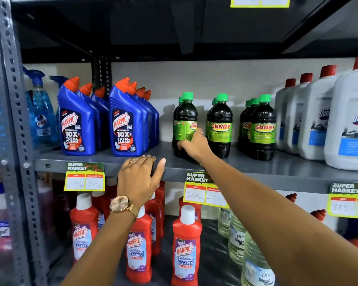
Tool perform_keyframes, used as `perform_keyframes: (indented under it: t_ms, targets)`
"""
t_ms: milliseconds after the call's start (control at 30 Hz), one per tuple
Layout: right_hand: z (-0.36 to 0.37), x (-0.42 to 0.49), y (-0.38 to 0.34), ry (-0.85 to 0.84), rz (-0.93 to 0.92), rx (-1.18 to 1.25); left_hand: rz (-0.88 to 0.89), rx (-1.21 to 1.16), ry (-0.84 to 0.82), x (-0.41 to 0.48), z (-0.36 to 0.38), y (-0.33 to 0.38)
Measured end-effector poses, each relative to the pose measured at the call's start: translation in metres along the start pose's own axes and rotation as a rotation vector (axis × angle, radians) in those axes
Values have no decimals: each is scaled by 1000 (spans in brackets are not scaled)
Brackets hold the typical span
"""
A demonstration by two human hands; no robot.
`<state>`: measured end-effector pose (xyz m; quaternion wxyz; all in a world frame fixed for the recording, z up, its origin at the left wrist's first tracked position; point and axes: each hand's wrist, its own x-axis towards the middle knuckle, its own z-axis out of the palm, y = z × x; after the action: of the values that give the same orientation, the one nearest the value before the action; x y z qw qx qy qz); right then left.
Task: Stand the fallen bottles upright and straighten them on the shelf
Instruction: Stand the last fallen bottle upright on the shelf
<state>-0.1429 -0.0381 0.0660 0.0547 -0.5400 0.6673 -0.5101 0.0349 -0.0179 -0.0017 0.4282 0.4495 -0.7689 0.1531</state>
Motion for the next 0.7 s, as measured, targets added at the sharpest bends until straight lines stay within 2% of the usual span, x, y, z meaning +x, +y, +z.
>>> perform_keyframes:
  t_ms: [133,233,333,533,700]
  targets:
    - [2,-1,0,25,-58,-147,-13,-10,31,0,2,2]
    - [7,0,-2,-14,-5,-245,-24,-12,48,0,2,4]
    - [5,2,0,-71,14,-88,-23,-11,60,0,3,4]
    - [6,-2,-1,-19,0,-226,-20,-26,72,0,5,4]
    - [2,2,2,-82,23,-77,-18,-28,83,1,5,4]
